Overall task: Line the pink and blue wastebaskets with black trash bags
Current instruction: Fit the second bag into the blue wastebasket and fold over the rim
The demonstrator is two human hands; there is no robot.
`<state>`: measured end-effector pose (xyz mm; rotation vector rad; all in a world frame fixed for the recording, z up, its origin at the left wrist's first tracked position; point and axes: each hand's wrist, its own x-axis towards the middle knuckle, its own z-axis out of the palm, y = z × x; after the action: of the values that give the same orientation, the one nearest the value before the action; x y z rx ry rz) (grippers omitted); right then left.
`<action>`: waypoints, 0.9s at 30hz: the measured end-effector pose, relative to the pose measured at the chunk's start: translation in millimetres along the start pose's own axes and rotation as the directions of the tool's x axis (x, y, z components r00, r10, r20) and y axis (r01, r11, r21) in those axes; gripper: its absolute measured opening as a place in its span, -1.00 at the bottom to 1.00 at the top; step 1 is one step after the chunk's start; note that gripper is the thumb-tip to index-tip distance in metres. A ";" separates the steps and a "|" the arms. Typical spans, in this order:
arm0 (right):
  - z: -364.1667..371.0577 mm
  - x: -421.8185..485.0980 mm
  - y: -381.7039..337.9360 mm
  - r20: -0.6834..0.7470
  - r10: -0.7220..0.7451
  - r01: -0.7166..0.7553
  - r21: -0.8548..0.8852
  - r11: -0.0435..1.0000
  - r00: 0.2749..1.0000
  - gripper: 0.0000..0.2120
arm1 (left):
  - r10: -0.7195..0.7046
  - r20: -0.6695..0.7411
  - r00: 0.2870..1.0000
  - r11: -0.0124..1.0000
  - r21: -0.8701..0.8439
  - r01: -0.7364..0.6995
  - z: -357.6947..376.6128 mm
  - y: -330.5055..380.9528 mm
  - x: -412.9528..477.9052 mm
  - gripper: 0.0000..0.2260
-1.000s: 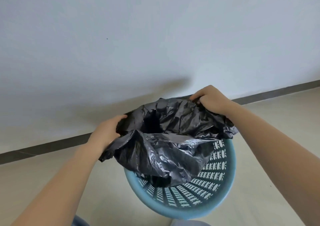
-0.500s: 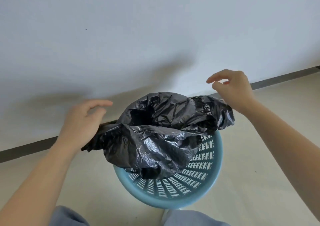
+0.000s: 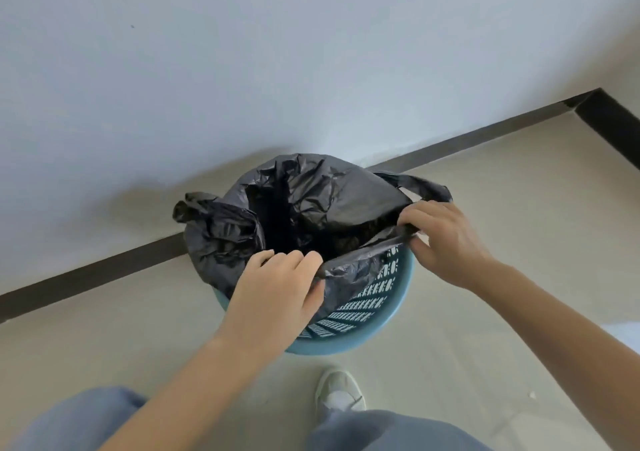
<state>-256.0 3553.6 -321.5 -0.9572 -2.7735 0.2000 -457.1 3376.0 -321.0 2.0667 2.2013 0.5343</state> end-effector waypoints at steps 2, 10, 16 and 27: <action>2.9 -19.8 0.2 -0.086 0.032 -0.029 0.044 0.999 0.996 -0.82 | 0.001 0.057 0.998 1.000 -0.030 0.001 -2.9 6.8 -14.7 -0.81; 31.6 -87.1 -13.3 -0.062 -0.079 0.073 -0.085 0.994 0.995 -0.91 | 0.160 0.213 0.964 0.985 0.037 -0.171 6.9 2.8 -58.5 -0.83; 33.1 -93.4 -13.1 -0.044 -0.078 0.070 -0.162 0.984 0.996 -0.83 | 0.224 0.059 0.973 0.967 0.115 -0.230 19.9 8.3 -84.4 -0.82; 20.0 -75.5 -54.5 0.367 0.597 -0.686 0.538 0.489 0.713 -0.63 | -0.466 0.459 0.756 0.451 -0.612 0.650 20.1 -14.3 -110.3 -0.74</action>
<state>-234.8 3463.0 -341.3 -1.7337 -1.9694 1.2840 -455.0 3271.5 -364.0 0.8326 1.8673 0.8684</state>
